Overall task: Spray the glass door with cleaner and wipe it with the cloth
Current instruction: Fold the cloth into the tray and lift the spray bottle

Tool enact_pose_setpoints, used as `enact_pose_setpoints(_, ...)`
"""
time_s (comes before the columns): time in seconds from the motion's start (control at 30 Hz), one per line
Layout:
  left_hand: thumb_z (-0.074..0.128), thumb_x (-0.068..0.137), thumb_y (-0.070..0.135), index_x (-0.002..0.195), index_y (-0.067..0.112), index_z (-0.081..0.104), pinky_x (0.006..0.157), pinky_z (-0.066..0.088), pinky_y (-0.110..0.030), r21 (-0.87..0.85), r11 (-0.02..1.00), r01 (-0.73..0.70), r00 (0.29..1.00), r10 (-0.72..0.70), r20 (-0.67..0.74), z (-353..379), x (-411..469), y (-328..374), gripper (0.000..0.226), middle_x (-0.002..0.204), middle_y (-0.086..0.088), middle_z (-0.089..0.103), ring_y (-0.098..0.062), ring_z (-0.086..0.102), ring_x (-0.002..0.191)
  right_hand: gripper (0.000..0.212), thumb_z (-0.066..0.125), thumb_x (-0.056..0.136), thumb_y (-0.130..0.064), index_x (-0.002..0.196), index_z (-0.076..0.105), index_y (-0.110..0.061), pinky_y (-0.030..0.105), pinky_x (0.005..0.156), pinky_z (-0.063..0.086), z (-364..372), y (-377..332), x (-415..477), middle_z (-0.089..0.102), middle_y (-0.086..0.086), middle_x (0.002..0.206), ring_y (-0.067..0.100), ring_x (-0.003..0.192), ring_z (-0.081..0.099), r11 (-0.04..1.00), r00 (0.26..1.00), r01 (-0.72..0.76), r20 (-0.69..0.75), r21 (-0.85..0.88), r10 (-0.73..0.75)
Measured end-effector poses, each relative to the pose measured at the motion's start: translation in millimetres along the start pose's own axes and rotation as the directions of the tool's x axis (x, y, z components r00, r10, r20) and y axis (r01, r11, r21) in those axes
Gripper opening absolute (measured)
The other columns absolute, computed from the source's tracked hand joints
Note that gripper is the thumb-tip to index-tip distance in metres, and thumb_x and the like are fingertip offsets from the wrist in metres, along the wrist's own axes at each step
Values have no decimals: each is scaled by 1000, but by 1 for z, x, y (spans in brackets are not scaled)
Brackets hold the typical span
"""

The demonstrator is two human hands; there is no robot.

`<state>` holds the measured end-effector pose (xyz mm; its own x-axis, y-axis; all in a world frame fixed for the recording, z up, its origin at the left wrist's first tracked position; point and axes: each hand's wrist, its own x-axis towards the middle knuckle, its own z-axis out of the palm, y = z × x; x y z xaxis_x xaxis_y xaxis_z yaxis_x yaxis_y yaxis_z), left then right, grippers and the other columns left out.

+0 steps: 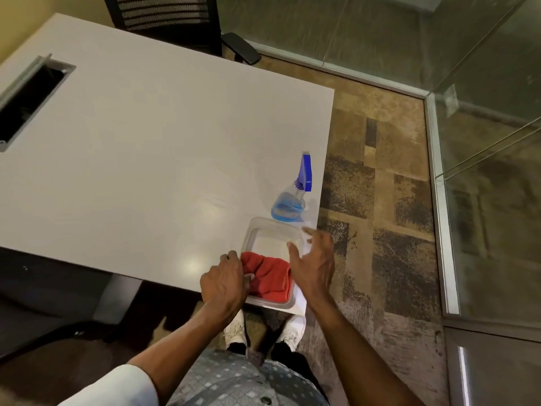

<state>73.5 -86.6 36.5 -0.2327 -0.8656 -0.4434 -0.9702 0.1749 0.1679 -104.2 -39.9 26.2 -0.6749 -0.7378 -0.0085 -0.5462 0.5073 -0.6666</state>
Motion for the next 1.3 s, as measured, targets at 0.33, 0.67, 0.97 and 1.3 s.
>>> enact_pose_setpoints(0.33, 63, 102, 40, 117, 16, 58, 71, 41, -36, 19, 1000, -14, 999, 13, 35, 10, 6, -11, 29, 114, -4, 72, -31, 72, 102, 66, 93, 83, -14, 141, 62, -10, 31, 92, 58, -10, -52, 109, 70, 2, 125, 19, 116, 63, 934, 986, -72, 166, 351, 14)
enact_pose_setpoints(0.67, 66, 102, 43, 116, 14, 61, 72, 43, -36, 10, 999, -40, 999, 40, 18, 11, 8, -19, 32, 113, -7, 72, -33, 73, 102, 38, 81, 92, -1, 129, 72, -1, 2, 76, 52, -20, -66, 108, 73, 6, 112, 17, 102, 67, 898, 992, -30, 120, 439, -26)
enact_pose_setpoints(0.97, 66, 101, 44, 117, 16, 62, 76, 47, -36, 3, 999, -35, 999, 35, 12, 15, 6, -19, 32, 114, -6, 73, -31, 73, 105, 40, 87, 89, -7, 127, 75, -7, 6, 77, 54, -60, -89, 86, 78, -6, 112, 5, 101, 74, 829, 1000, 16, 13, 560, -28)
enact_pose_setpoints(1.3, 66, 101, 41, 112, 15, 62, 74, 45, -36, -41, 999, -26, 1000, 27, 6, 18, 6, -21, 29, 109, -7, 72, -33, 73, 100, 42, 87, 89, -9, 130, 75, -11, 8, 79, 56, -82, -91, 52, 76, -19, 112, 4, 104, 75, 820, 992, 106, -8, 562, -122)
